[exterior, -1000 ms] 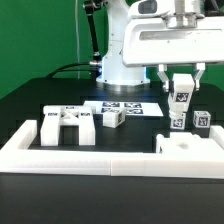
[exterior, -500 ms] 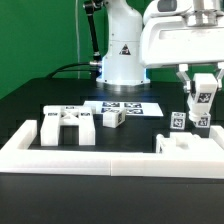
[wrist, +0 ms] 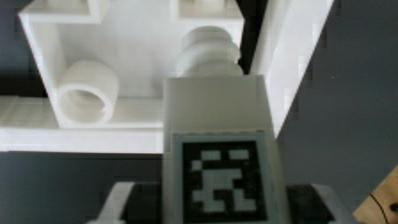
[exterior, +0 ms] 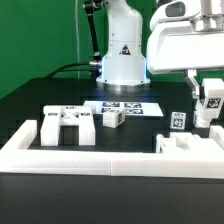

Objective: Assemble chair

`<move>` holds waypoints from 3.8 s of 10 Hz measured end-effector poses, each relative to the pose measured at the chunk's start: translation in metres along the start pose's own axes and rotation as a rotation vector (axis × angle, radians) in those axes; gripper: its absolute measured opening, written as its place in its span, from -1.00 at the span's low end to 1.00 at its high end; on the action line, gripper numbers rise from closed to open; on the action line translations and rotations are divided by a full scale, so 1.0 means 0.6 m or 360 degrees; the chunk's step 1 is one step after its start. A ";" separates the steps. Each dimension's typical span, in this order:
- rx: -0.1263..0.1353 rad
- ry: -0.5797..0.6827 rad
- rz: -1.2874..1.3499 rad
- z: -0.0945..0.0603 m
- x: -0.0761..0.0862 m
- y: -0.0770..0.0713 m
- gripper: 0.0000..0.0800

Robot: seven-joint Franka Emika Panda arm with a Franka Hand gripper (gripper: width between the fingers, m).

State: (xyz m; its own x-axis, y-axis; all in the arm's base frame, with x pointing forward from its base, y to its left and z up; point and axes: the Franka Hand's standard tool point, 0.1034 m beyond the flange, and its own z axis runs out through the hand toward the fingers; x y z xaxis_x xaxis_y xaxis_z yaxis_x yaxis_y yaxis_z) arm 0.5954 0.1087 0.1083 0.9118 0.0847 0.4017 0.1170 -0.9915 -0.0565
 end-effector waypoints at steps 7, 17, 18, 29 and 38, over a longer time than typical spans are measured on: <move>0.0002 0.0297 -0.0038 0.029 0.022 -0.018 -0.27; -0.0019 0.0308 -0.0090 0.057 0.036 0.003 -0.27; -0.0019 0.0317 -0.0092 0.058 0.036 0.001 -0.27; -0.0016 0.0302 -0.0096 0.078 0.019 -0.002 -0.08; -0.0018 0.0310 -0.0105 0.057 0.035 0.000 0.62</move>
Offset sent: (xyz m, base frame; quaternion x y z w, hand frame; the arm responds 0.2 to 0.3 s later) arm 0.0266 0.0204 0.0019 0.0396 0.2618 0.0008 0.9643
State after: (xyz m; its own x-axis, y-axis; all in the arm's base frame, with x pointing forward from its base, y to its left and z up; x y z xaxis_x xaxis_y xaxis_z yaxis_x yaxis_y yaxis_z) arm 0.6279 0.1136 0.0853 0.8089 0.1296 0.5734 0.1683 -0.9856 -0.0147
